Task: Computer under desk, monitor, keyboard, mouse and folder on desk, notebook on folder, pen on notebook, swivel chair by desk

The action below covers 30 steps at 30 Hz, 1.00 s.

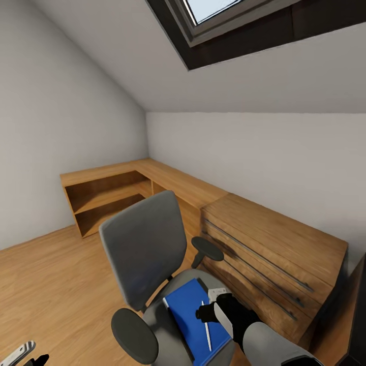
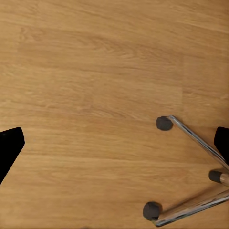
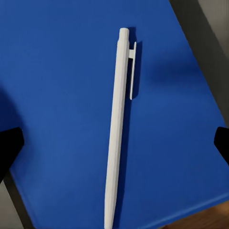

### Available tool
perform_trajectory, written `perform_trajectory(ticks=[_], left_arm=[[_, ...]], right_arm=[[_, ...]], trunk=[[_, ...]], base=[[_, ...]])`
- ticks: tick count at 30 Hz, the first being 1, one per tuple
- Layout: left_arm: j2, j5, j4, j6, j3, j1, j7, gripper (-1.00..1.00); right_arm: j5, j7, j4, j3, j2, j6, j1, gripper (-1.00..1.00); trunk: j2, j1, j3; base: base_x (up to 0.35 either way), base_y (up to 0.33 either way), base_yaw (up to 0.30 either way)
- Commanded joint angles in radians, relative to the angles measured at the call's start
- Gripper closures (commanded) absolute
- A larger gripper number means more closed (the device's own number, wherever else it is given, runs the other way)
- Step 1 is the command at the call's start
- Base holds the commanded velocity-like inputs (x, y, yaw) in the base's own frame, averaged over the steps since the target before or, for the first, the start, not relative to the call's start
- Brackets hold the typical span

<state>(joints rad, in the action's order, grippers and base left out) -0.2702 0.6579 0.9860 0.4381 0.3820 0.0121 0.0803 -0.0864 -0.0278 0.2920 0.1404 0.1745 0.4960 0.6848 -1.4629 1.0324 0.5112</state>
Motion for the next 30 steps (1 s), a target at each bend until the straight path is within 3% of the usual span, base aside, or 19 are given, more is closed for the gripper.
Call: perform_trajectory(ticks=[1,19,30], left_arm=[[0.000,0.011,0.002,0.005,0.000,0.000,0.007,-1.00],[0.001,0.009,0.003,0.004,0.000,0.000,0.009,-1.00],[0.000,0.010,0.002,0.005,0.001,0.000,0.010,-1.00]], right_arm=[[-0.009,-0.003,0.001,0.004,0.000,0.004,0.001,-1.00],[-0.009,-0.003,0.001,0.004,0.000,0.004,0.001,-1.00],[-0.009,-0.003,0.001,0.004,0.000,0.004,0.001,-1.00]], trunk=[[-0.001,0.000,0.001],[-0.078,0.042,0.036],[-0.099,0.054,0.045]], base=[[0.000,0.000,0.000],[0.000,0.000,0.000],[0.000,0.000,0.000]])
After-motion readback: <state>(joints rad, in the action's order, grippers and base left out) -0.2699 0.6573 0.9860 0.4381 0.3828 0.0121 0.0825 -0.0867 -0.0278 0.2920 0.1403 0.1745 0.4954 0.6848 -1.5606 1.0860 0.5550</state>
